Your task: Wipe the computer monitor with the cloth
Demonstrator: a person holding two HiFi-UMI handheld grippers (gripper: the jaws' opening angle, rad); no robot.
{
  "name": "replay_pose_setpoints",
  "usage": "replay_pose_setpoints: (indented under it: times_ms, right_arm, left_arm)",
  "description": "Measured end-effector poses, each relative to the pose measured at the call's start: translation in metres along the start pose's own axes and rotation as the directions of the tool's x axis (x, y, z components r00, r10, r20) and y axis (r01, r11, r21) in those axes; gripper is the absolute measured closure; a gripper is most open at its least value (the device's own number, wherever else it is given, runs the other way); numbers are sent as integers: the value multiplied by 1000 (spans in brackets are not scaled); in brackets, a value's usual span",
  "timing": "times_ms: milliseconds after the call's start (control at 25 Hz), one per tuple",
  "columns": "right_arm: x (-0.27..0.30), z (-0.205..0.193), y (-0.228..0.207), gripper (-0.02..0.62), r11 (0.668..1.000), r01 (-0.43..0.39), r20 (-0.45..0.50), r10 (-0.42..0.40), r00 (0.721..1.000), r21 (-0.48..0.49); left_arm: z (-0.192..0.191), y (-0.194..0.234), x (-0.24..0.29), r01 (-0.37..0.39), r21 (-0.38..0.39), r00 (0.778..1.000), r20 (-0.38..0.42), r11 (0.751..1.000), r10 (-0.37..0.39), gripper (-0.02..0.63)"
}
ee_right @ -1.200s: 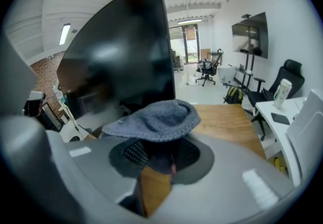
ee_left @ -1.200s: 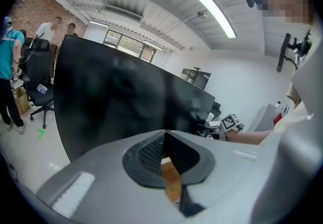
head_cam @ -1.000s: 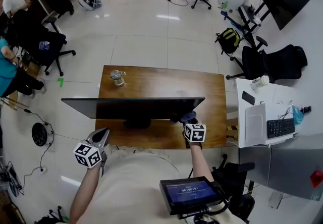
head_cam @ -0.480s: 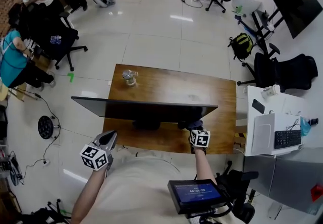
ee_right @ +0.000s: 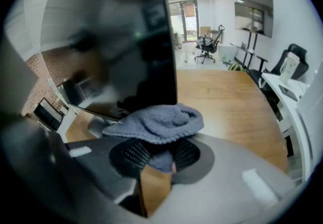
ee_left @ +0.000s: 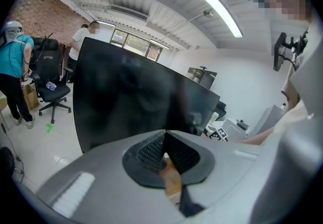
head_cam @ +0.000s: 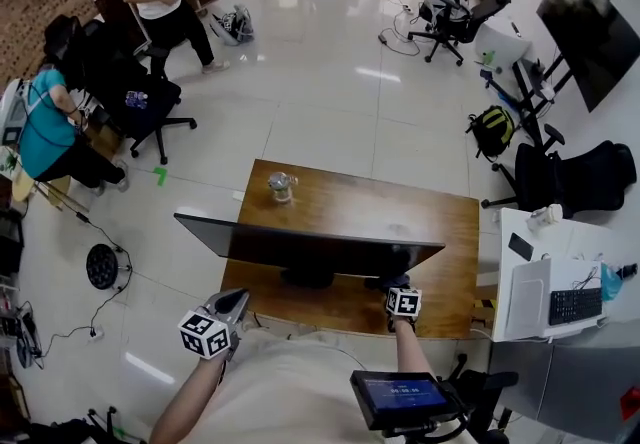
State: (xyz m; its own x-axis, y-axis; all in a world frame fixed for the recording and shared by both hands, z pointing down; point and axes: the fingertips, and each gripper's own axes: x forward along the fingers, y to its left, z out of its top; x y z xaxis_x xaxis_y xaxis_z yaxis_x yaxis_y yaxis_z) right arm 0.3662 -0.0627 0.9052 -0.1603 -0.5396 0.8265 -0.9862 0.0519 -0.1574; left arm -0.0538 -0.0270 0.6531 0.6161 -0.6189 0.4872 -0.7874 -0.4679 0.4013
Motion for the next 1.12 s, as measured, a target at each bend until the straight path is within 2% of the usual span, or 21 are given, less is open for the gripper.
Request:
replay_pose_setpoints:
  times_ms: [240, 520, 1120]
  right_arm:
    - [5, 1, -1, 500, 1000, 18, 42, -18, 999, -3]
    - [5, -3, -4, 500, 999, 42, 21, -42, 999, -24]
    - [9, -2, -3, 502, 994, 91, -16, -90, 996, 58]
  left_arm:
    - [-12, 5, 14, 3, 13, 1000, -17, 1000, -2, 603]
    - [-24, 15, 21, -6, -1, 1000, -14, 1000, 6, 603]
    - [-22, 19, 22, 21, 2, 1000, 0, 1000, -21, 603]
